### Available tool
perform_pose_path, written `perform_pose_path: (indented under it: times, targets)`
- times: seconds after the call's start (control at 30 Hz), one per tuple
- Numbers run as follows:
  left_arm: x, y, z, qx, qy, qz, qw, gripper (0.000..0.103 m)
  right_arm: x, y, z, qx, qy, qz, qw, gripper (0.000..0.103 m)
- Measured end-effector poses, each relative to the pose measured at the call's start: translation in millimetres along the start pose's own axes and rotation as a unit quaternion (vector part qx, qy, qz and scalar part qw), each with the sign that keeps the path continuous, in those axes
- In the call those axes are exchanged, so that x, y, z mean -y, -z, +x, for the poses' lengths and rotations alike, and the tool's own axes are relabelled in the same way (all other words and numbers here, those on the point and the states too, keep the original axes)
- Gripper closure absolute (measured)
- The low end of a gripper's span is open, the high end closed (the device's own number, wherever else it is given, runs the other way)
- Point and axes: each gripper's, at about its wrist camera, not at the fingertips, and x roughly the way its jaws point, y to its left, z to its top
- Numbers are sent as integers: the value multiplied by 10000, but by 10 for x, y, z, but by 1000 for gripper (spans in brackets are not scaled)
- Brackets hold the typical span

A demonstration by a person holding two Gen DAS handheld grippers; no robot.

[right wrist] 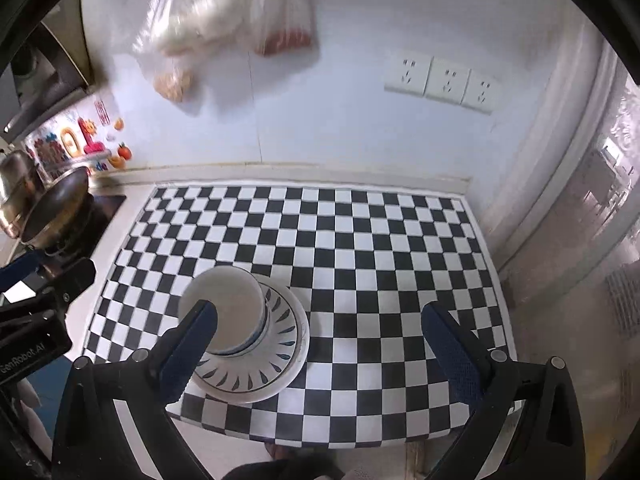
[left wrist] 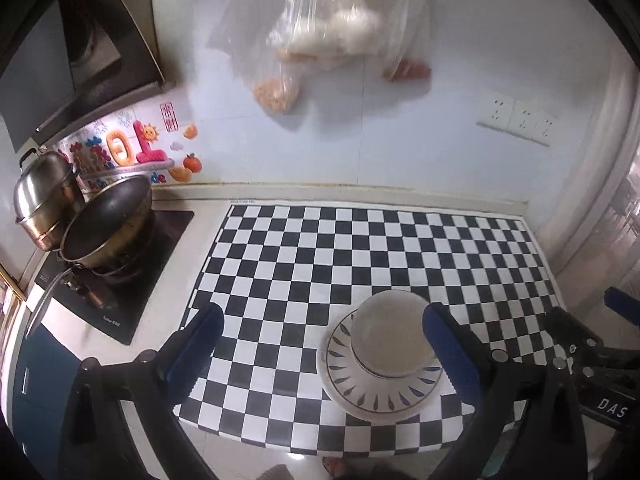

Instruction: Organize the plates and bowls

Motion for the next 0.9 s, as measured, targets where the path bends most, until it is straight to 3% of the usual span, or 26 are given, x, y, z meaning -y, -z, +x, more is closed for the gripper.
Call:
perform_pose_path:
  times: [0.3,0.9]
  targets:
    - [129,179,-651,260,-36,59,9996,1,93,172,-766,418,-48,-36,9991,0]
    - [26,788,-1971,656,-197,52,9976,1,134,957,-2270,821,-23,138,9965,0]
